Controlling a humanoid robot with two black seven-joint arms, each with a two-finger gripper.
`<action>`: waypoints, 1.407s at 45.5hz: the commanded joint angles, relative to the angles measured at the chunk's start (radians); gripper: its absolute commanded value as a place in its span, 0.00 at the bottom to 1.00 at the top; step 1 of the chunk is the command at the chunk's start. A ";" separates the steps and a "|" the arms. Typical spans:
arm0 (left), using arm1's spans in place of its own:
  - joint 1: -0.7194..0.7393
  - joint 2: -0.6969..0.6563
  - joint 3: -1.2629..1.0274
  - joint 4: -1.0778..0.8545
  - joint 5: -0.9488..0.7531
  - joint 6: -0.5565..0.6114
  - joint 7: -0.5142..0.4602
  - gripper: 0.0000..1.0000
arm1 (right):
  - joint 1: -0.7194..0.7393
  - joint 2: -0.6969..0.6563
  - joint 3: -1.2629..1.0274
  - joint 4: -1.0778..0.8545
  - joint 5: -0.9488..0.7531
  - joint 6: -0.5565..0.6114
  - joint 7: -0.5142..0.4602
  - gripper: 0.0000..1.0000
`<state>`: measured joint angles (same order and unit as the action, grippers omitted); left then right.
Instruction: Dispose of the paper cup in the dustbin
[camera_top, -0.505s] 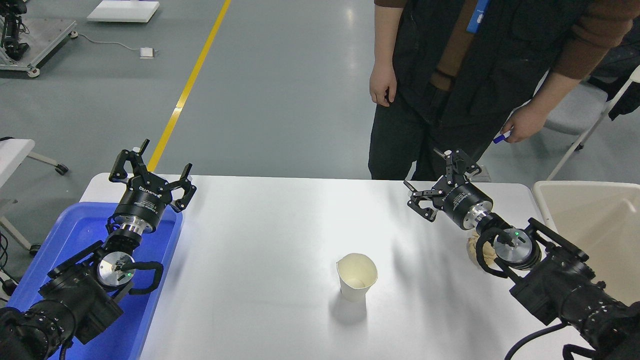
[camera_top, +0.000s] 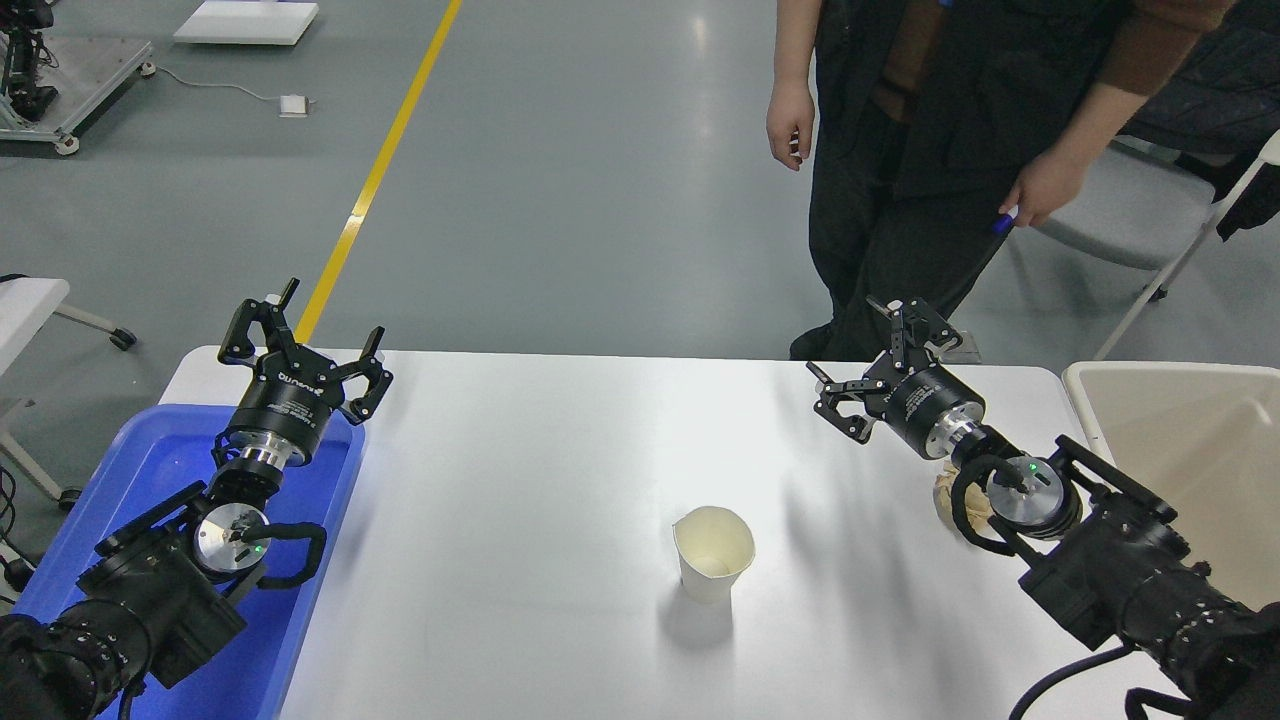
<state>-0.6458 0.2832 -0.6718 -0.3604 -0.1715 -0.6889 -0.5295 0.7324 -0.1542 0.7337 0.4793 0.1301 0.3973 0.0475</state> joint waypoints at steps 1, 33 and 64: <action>0.000 0.001 0.000 0.000 0.000 0.000 0.000 1.00 | -0.001 -0.013 -0.005 0.004 -0.001 0.017 0.000 1.00; 0.000 0.001 0.000 0.000 0.000 0.000 0.000 1.00 | -0.024 -0.459 -0.189 0.304 -0.162 0.126 0.000 1.00; 0.000 0.002 0.000 0.000 0.001 -0.001 0.000 1.00 | 0.015 -0.507 -0.296 0.683 -1.006 0.083 -0.002 1.00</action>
<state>-0.6458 0.2844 -0.6719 -0.3605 -0.1706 -0.6903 -0.5295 0.7126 -0.6658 0.4918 1.0743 -0.6140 0.4887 0.0477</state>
